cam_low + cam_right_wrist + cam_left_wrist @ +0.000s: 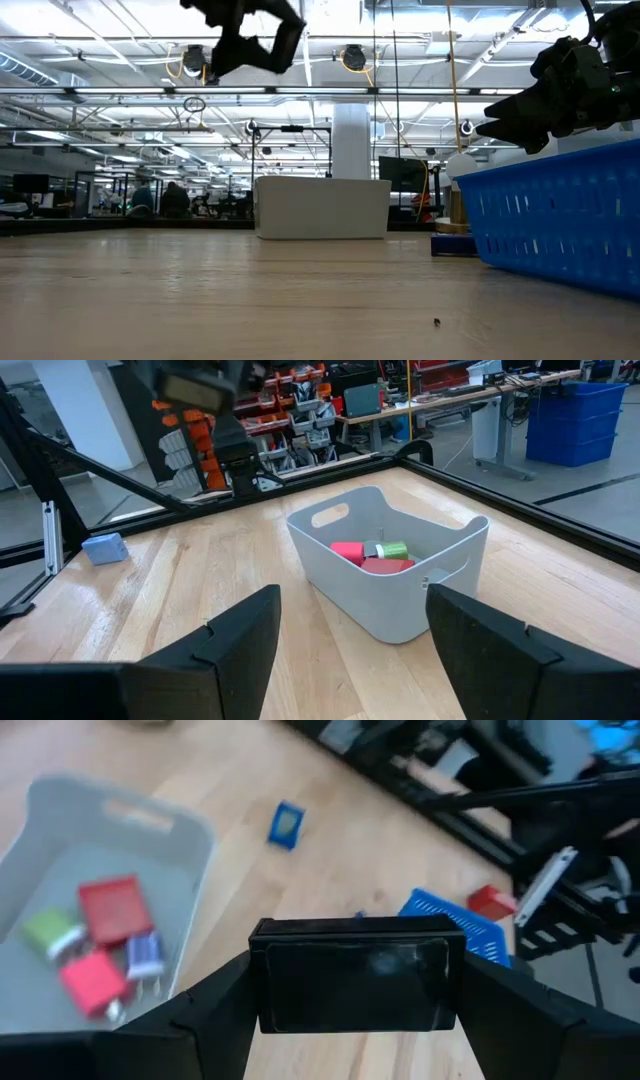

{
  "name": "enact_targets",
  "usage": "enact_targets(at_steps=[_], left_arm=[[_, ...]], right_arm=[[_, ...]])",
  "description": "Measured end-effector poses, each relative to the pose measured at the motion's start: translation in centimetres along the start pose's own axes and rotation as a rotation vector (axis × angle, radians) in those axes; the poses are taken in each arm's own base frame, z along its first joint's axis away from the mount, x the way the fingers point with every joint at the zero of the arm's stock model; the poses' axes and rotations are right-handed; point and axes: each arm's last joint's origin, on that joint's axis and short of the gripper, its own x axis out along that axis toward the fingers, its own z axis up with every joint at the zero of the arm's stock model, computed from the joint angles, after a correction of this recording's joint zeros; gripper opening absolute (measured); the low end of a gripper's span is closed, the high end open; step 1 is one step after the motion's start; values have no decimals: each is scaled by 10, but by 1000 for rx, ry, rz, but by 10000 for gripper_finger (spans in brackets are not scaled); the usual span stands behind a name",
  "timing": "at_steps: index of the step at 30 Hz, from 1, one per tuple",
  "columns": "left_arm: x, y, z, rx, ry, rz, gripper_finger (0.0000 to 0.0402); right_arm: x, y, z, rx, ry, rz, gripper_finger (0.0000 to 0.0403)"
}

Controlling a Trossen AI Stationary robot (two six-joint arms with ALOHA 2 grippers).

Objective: Pick & Place Office items
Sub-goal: Put the black timer into the blue bin

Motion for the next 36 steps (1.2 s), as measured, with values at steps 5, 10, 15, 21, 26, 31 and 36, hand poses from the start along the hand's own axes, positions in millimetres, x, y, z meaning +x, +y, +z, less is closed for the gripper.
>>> enact_targets(at_steps=[5,10,15,21,26,31,36], left_arm=[[-2,-14,7,95,-81,-74,283],[5,-26,8,212,-144,-129,283],[16,-35,6,271,-175,-186,283],[34,-44,6,329,-192,-225,283],[49,-56,20,425,-186,-225,283],[71,-65,31,480,-178,-251,283],[93,-78,37,511,-171,-294,283]], right_arm=[[0,0,0,0,0,0,242],[0,0,0,0,0,0,242],[0,0,0,0,0,0,242],[0,0,0,0,-4,1,242],[0,0,0,0,-4,1,242],[0,0,0,0,-3,1,242],[0,0,0,0,-3,1,242]])
